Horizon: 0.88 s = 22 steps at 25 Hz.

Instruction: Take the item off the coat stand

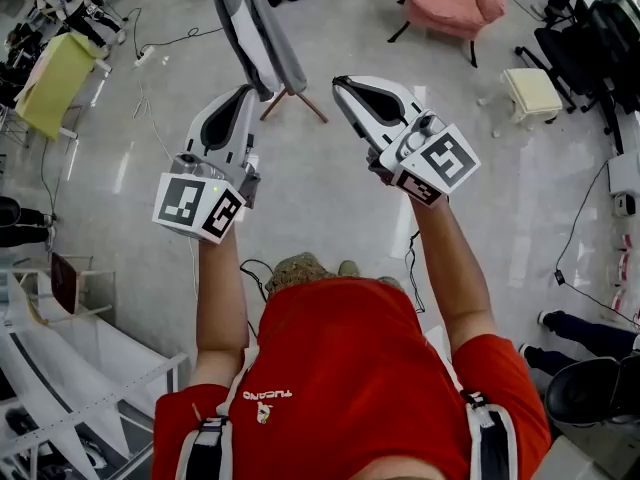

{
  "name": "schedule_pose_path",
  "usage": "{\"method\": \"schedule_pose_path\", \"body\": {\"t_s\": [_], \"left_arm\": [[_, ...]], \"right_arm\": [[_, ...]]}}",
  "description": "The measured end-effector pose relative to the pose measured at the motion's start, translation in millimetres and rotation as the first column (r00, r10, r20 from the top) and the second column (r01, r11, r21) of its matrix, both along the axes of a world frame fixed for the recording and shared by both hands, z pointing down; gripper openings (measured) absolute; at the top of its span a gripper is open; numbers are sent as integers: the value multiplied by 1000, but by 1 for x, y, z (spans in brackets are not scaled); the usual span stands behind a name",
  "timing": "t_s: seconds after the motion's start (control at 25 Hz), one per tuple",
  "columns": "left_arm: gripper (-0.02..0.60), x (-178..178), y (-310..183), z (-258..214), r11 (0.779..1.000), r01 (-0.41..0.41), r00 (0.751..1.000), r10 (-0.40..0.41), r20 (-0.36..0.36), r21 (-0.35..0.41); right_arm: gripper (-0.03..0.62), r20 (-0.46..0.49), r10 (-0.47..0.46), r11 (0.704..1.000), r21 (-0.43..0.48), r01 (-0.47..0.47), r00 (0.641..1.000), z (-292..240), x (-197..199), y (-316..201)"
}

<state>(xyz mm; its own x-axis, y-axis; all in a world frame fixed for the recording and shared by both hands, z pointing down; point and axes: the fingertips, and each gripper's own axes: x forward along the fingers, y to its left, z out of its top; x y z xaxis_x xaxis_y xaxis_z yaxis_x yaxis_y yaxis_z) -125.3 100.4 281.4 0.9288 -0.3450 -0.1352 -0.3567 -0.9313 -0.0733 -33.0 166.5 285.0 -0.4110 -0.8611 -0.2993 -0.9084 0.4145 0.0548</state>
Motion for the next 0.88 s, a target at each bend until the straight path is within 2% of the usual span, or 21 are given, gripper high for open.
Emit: {"method": "schedule_pose_path", "body": {"t_s": [0.24,0.48,0.88], "left_arm": [[9,-9,-28,0,1000,13,1000,-13,-4,1],[9,25,-67,0,1000,15,999,-15,-37,8],[9,77,-208,-4,1000,6,998,-5,-56,10]], "right_arm": [[25,9,-7,1000,-7,7,1000,2,-4,-26],[25,4,-9,1000,-18,9,1000,6,31,-63],[25,-11,-13,999,-32,13,1000,-2,79,-211]]}}
